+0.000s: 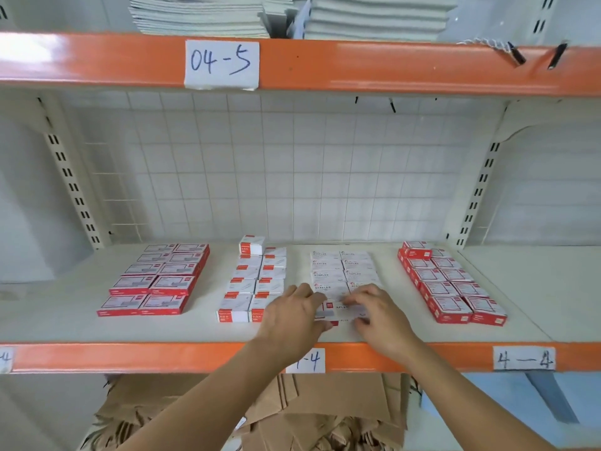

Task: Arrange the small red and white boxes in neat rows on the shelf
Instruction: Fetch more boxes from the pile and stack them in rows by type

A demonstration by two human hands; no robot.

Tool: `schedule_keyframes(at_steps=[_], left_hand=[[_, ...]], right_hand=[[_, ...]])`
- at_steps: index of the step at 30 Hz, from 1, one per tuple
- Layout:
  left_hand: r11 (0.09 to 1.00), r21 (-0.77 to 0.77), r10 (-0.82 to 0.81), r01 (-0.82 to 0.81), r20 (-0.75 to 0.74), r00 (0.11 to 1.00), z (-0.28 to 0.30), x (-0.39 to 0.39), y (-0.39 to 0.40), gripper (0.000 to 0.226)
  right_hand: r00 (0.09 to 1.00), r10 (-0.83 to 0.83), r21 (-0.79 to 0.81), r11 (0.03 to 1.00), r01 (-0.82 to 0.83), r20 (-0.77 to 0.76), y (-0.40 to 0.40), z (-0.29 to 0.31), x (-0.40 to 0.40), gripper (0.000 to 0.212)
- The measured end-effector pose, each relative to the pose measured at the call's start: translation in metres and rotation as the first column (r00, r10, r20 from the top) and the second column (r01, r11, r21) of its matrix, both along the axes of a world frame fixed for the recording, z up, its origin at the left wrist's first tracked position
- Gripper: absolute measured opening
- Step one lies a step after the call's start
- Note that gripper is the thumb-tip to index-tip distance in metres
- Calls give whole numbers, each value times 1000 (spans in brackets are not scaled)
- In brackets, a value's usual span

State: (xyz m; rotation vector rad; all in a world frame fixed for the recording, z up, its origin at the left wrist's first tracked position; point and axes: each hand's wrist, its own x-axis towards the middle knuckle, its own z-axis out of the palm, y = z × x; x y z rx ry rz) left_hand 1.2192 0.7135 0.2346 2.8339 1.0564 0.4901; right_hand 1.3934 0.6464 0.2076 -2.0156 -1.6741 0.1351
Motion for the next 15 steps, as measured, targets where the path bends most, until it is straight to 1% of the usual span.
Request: schedule_keyframes(at_steps=[5, 7, 9, 10, 12, 15], left_hand=[[1000, -30, -1, 3, 56, 998, 2, -2, 0, 45], [999, -47, 6, -2, 86, 996, 4, -2, 0, 45], [999, -49, 7, -2, 106, 994, 8, -4, -1, 46], [999, -51, 11, -5, 115, 993, 10, -6, -1, 47], [999, -48, 29, -23, 131, 991, 13, -11, 2, 50], [997, -46, 62, -55, 146, 987, 17, -21, 5, 53]], right_hand=[[1000, -4, 18, 1000, 3, 30, 6, 6, -10, 39], [999, 0, 72, 997, -4, 45, 6, 9, -14, 43], [1000, 26, 147, 989, -27, 13, 4, 13, -19, 51], [998, 57, 166, 985, -53, -23, 3, 16, -23, 55], [985, 157, 153, 978, -144, -76, 3, 22, -30, 63], [960, 274, 92, 959, -268, -62, 10, 29, -42, 65]])
